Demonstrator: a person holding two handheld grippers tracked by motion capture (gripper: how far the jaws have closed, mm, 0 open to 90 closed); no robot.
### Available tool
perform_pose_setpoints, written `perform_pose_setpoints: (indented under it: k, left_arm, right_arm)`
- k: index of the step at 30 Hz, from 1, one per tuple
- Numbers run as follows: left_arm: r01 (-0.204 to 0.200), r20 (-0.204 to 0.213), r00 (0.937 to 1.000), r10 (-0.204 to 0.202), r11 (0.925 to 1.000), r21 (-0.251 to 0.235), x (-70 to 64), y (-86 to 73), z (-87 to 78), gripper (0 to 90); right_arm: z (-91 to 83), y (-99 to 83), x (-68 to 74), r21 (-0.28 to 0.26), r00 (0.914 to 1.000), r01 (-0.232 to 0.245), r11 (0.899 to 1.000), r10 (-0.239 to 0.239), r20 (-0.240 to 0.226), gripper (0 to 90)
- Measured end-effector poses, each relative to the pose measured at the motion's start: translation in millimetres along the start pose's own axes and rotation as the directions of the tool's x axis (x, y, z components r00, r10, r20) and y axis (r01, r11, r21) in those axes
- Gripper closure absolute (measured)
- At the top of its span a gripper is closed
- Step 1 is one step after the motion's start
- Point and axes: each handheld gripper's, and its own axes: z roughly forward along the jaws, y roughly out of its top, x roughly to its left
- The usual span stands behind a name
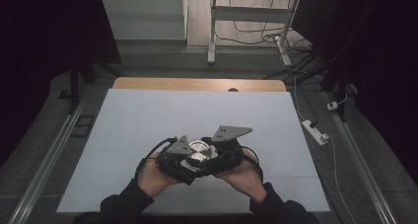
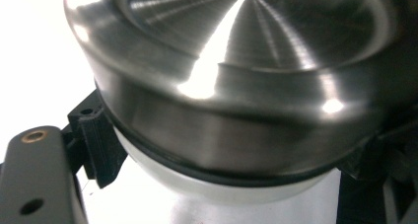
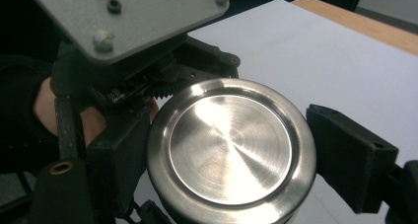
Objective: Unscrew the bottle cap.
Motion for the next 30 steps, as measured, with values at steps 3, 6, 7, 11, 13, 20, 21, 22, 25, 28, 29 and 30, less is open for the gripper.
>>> perform_pose_setpoints:
  k: [3, 6, 7, 11, 13, 20, 21, 22, 25, 28, 29, 30]
  left_arm:
    - [-0.033, 0.035, 0.9988, 0.033, 0.9994, 0.002, -0.3, 0.2, -1.7, 15.7]
    - [-0.050, 0.094, 0.9943, 0.051, 0.9987, -0.014, -0.7, 0.3, -2.0, 15.7]
    - [-0.066, 0.112, 0.9914, 0.067, 0.9977, -0.012, -0.5, 0.5, -2.4, 15.7]
    - [-0.112, 0.179, 0.9773, 0.114, 0.9935, -0.020, -4.3, 1.9, -1.8, 15.7]
    - [-0.138, 0.196, 0.9707, 0.139, 0.9902, -0.017, -7.3, 2.8, -0.6, 15.7]
    - [-0.111, 0.163, 0.9805, 0.109, 0.9938, 0.001, -6.9, 2.8, 1.6, 15.7]
    - [-0.096, 0.144, 0.9850, 0.095, 0.9954, 0.000, -5.3, 2.4, 0.8, 15.7]
    - [-0.071, 0.102, 0.9924, 0.070, 0.9975, 0.001, -2.4, 1.7, -1.3, 15.7]
    - [-0.024, 0.051, 0.9984, 0.025, 0.9996, -0.011, -0.3, 0.8, -2.4, 15.7]
    - [-0.003, 0.025, 0.9997, 0.003, 0.9999, -0.016, -0.4, 0.6, -2.2, 15.7]
    - [-0.005, 0.013, 0.9999, 0.005, 0.9999, -0.009, -0.6, 0.7, -2.3, 15.7]
    - [-0.005, 0.005, 1.0000, 0.005, 1.0000, -0.006, -1.1, 0.9, -2.2, 15.7]
  right_arm:
    - [-2.1, 1.0, -0.1, 0.010, 0.9989, 0.035, 0.999, -0.035, -0.032, 19.5]
    - [-5.5, 1.0, -4.8, 0.011, 0.9916, 0.071, 0.997, -0.069, -0.109, 19.6]
    - [-6.8, 1.0, -7.2, 0.012, 0.9869, 0.078, 0.997, -0.076, -0.143, 19.6]
    - [-11.5, -0.9, -17.5, 0.000, 0.9496, 0.134, 0.991, -0.129, -0.286, 19.6]
    - [-13.4, -3.4, -22.1, -0.020, 0.9192, 0.166, 0.986, -0.162, -0.359, 19.5]
    - [-18.6, -0.9, -21.1, 0.018, 0.9339, 0.109, 0.994, -0.096, -0.344, 4.1]
    - [-20.7, 1.4, -19.1, 0.026, 0.9513, 0.098, 0.995, -0.086, -0.296, 3.5]
    - [-22.0, 3.2, -16.6, 0.034, 0.9634, 0.089, 0.995, -0.078, -0.257, 3.5]
    - [-18.8, 4.5, -7.8, 0.060, 0.9873, 0.074, 0.995, -0.065, -0.145, 5.8]
    - [-10.8, 3.3, -0.3, 0.069, 0.9981, 0.046, 0.997, -0.043, -0.043, 9.6]
    - [-8.6, 2.7, 0.4, 0.059, 0.9992, 0.030, 0.998, -0.028, -0.028, 11.7]
    - [-8.6, 2.7, 0.4, 0.059, 0.9992, 0.030, 0.998, -0.028, -0.028, 11.7]
